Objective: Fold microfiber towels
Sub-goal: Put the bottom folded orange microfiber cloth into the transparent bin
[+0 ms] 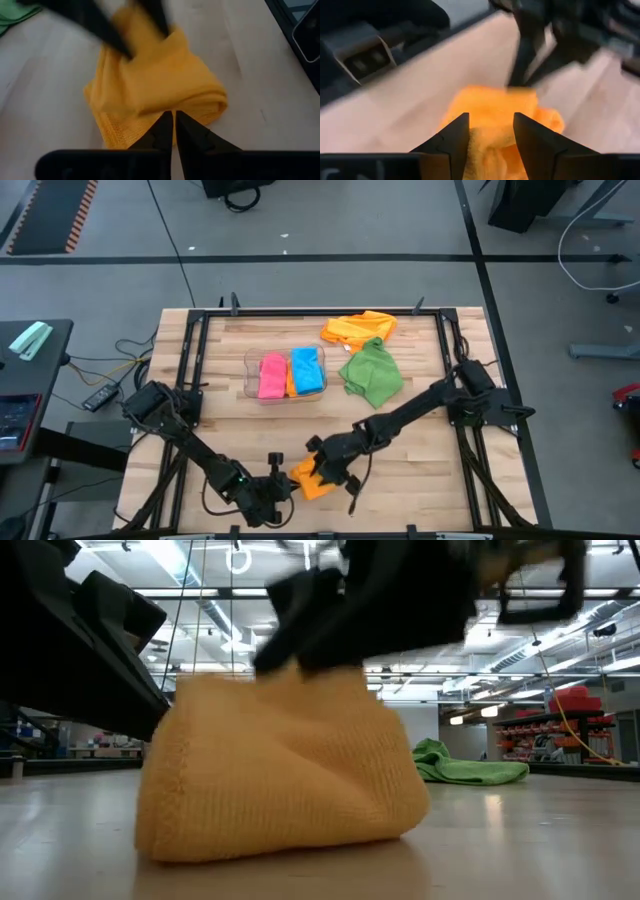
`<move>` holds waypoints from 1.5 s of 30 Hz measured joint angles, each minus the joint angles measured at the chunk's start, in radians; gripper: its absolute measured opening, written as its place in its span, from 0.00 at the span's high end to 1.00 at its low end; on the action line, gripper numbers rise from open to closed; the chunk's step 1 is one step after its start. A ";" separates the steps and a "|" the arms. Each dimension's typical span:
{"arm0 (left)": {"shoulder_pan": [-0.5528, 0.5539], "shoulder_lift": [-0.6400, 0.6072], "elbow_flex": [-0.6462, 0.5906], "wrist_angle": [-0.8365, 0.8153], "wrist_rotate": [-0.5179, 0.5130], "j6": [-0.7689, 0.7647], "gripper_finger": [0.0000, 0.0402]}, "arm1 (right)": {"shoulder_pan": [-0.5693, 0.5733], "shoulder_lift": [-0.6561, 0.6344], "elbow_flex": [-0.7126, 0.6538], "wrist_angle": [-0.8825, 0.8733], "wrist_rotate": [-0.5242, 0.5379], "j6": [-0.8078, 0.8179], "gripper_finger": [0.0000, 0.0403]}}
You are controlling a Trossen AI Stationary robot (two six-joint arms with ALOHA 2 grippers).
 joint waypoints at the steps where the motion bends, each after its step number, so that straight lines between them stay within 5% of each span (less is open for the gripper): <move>1: -0.003 0.000 0.000 0.006 0.000 0.015 0.93 | -0.013 0.002 -0.016 0.020 0.000 -0.007 0.60; 26: 0.072 -0.002 0.001 0.202 0.000 0.206 0.91 | -0.083 0.124 -0.002 0.129 0.005 -0.095 0.61; 45: 0.045 -0.001 0.000 -0.095 0.107 -0.069 0.94 | -0.087 0.063 -0.005 0.102 0.005 -0.030 0.61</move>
